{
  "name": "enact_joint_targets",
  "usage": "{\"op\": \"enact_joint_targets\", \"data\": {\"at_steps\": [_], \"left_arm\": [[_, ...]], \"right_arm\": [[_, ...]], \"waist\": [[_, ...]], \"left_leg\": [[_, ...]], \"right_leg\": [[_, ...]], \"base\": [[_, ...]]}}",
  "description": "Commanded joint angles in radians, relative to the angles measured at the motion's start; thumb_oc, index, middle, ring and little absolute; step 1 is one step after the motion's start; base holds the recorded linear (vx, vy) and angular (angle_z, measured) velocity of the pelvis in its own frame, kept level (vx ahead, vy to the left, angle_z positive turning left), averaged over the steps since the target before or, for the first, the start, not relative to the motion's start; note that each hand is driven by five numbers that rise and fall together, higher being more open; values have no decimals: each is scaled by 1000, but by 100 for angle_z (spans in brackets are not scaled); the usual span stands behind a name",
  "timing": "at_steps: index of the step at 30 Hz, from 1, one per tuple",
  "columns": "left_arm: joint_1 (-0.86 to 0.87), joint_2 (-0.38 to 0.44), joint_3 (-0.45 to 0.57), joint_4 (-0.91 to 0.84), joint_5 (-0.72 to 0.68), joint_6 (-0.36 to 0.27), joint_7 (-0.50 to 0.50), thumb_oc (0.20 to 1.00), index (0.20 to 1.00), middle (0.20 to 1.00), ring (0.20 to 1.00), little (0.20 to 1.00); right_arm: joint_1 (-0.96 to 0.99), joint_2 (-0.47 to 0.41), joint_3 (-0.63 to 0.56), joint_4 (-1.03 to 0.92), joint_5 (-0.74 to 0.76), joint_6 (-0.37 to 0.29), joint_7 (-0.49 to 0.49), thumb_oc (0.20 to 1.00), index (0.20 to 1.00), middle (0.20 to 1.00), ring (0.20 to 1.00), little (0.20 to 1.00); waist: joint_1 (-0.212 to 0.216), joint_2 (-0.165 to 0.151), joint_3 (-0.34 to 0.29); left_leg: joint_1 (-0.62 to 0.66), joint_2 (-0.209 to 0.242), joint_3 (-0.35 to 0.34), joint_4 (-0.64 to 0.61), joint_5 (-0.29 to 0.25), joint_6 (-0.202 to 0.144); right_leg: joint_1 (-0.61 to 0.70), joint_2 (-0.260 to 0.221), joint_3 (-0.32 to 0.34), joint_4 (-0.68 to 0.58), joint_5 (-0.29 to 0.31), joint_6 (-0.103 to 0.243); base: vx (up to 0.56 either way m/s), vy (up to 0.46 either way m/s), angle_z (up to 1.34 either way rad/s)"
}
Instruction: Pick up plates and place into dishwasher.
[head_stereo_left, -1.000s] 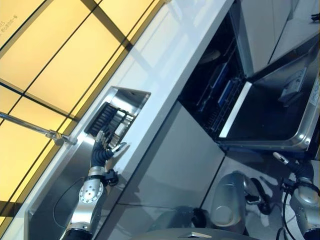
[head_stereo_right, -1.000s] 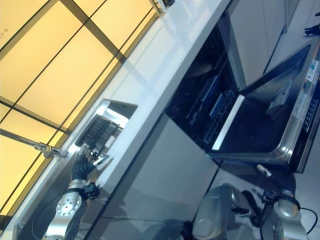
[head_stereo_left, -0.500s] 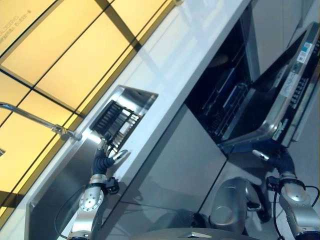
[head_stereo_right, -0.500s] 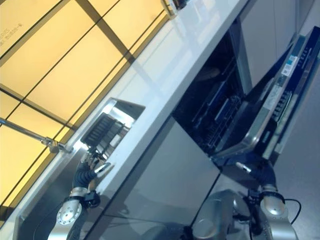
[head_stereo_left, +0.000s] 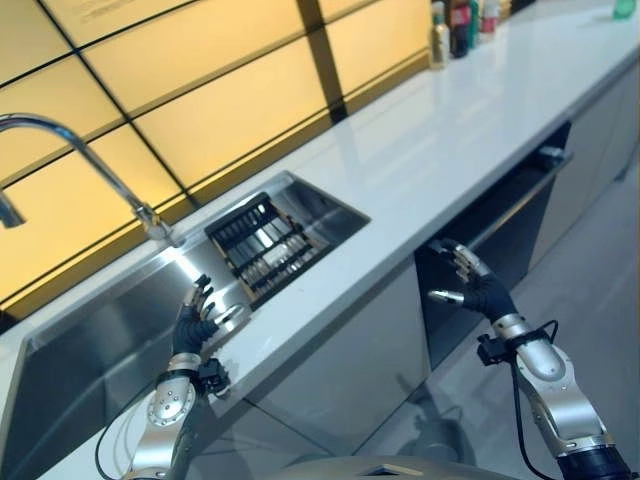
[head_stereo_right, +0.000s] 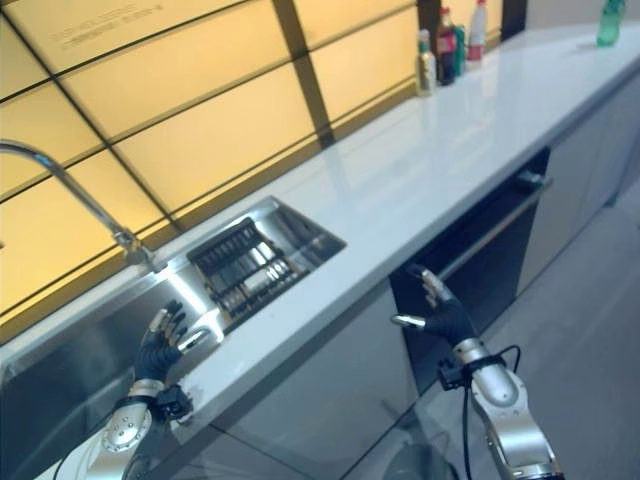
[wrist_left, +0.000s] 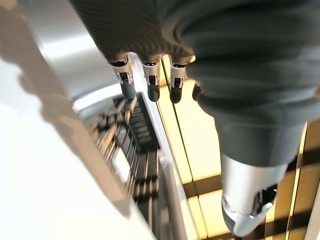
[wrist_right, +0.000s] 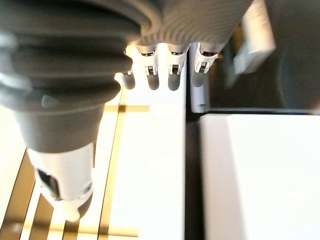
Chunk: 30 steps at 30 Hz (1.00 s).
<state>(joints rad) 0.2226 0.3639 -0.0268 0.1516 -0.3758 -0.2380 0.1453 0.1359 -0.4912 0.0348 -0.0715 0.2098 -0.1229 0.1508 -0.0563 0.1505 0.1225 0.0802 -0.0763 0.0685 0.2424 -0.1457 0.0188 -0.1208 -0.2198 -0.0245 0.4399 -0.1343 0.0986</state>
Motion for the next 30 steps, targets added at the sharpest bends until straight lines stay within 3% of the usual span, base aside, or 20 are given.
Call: {"op": "enact_joint_targets", "data": {"at_steps": [1, 7, 12, 18, 23, 26, 30], "left_arm": [[-63, 120, 91, -29, -4, -10, -15, 1000, 1000, 1000, 1000, 1000], [-87, 123, 109, -42, 28, 12, -55, 1000, 1000, 1000, 1000, 1000], [-99, 120, 122, -51, 33, 10, -53, 1000, 1000, 1000, 1000, 1000], [-118, 106, 134, -54, 42, -11, -20, 1000, 1000, 1000, 1000, 1000], [-97, 102, 167, -56, 33, -28, -5, 1000, 1000, 1000, 1000, 1000], [-102, 99, 170, -69, 27, -20, 11, 1000, 1000, 1000, 1000, 1000], [-140, 94, 132, -72, 12, -16, 45, 1000, 1000, 1000, 1000, 1000]], "right_arm": [[-155, 18, 16, -11, 34, -83, -14, 1000, 1000, 1000, 1000, 1000], [-173, 27, 21, -3, 45, -76, -44, 1000, 1000, 1000, 1000, 1000], [-182, 31, 16, 0, 77, -42, -74, 1000, 1000, 1000, 1000, 1000], [-141, 70, -3, 107, 88, 42, -198, 1000, 1000, 1000, 1000, 1000], [-65, 97, -87, 178, 117, 109, -398, 1000, 1000, 1000, 1000, 1000], [-69, 103, -126, 160, 129, 69, -454, 1000, 1000, 1000, 1000, 1000], [-139, 77, -99, 97, 88, 19, -441, 1000, 1000, 1000, 1000, 1000]], "waist": [[30, -86, -27], [71, -139, -74], [88, -160, -85], [88, -172, -86], [69, -176, -79], [65, -176, -74], [71, -171, -70]], "left_leg": [[19, -8, 12, 1, -76, 29], [44, 25, -1, -92, -39, 12], [58, 43, -2, -160, -10, 1], [66, 57, 0, -221, 15, -8], [63, 58, 11, -222, 12, -5], [60, 55, 8, -220, 7, -2], [54, 50, -5, -218, 6, -3]], "right_leg": [[137, 44, -36, -325, 128, 11], [196, 85, -68, -441, 153, 5], [209, 99, -85, -504, 182, 6], [199, 110, -95, -527, 193, 10], [194, 118, -84, -527, 191, 8], [191, 122, -77, -527, 188, 7], [188, 123, -72, -527, 186, 4]], "base": [[-86, -218, 23], [-52, -109, 16], [-81, -36, 6], [-95, -5, -1], [-74, 11, -3], [-59, 17, -2], [-45, 38, -3]]}}
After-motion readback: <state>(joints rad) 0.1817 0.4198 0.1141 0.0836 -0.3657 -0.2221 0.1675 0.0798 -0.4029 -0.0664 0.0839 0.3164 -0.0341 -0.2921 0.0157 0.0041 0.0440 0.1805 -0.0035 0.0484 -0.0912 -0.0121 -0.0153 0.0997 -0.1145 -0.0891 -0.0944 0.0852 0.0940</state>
